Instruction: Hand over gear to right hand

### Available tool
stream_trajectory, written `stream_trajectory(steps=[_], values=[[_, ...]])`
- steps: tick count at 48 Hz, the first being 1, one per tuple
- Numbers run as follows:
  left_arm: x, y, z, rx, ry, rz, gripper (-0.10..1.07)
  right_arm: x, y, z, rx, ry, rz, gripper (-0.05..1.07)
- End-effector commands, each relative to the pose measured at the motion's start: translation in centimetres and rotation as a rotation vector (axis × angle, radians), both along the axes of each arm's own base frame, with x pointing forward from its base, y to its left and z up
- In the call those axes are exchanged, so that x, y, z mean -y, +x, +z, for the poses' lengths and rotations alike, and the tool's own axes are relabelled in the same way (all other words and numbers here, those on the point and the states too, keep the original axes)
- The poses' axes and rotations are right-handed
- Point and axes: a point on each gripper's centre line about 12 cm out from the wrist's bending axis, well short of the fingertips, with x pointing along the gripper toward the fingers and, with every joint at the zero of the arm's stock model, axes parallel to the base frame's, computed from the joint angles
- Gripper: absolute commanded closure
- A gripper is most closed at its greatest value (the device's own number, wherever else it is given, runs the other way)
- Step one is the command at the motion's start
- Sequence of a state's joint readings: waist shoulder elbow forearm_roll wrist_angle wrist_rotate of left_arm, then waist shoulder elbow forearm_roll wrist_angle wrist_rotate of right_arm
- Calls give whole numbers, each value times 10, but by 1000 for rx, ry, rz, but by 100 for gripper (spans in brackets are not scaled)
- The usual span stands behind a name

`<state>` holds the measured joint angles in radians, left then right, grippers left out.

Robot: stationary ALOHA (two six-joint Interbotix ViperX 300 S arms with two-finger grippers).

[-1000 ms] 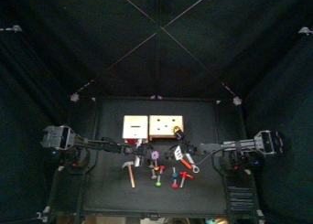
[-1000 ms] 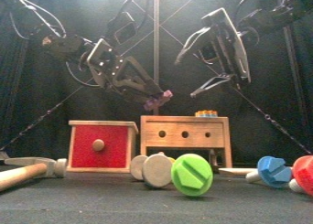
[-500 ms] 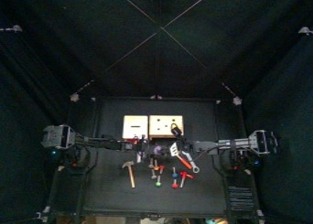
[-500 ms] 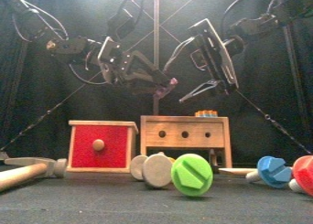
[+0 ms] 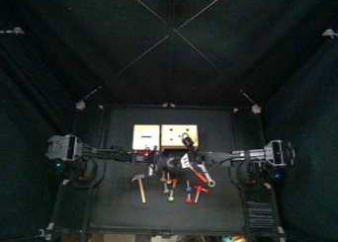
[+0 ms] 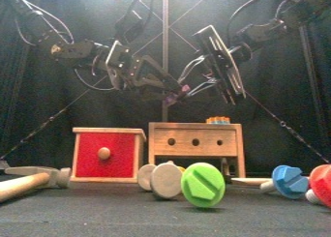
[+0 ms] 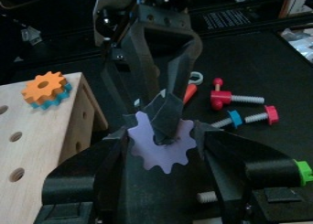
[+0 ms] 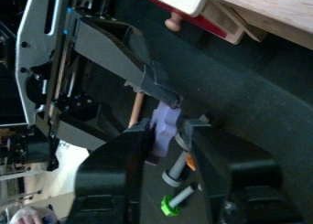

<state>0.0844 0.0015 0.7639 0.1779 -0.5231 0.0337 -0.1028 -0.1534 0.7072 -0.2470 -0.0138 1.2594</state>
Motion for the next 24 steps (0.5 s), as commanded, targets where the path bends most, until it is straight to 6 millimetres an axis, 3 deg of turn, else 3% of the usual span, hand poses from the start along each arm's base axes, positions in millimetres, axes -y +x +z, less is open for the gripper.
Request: stream_trajectory(steps=[1,8,24], values=[[0,5,12,41,0,-3,21,2,3,13,36,-5,-3,45],[0,5,12,43,-3,-1,20,2,3,12,34,-8,-1,54],[-1,3,12,40,-5,3,16,2,1,9,26,-12,2,54]])
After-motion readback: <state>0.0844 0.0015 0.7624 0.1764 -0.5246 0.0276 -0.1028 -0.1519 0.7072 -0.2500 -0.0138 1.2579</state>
